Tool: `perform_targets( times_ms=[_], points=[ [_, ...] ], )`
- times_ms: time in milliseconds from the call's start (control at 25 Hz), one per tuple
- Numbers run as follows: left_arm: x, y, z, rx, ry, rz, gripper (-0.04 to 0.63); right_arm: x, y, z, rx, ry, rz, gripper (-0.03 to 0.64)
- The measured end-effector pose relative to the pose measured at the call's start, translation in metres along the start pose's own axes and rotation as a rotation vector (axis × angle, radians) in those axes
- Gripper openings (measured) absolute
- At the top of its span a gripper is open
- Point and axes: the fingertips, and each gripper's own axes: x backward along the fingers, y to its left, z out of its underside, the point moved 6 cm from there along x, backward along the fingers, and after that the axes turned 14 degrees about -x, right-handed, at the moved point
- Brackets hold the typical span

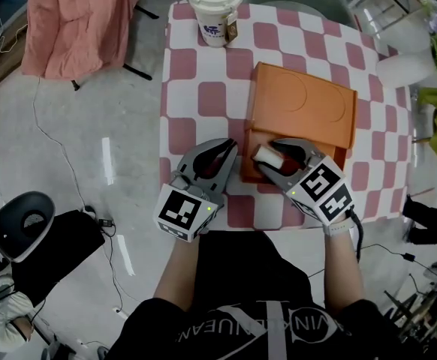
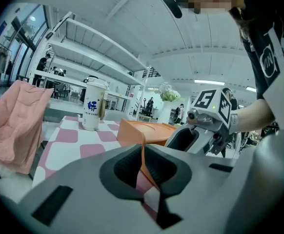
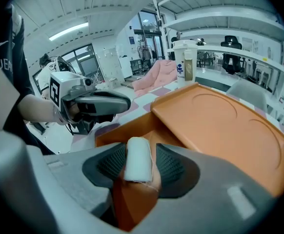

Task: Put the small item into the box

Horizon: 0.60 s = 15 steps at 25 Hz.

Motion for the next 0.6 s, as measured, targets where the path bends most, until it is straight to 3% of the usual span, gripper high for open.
perform_targets(
  times_ms=[600],
  points=[
    [0.010,-0.005,-0.016,-0.024,-0.037,-0.015,0.023,0.036,0.008,-0.005,-0.073,-0.167,0.008,0.179]
  ],
)
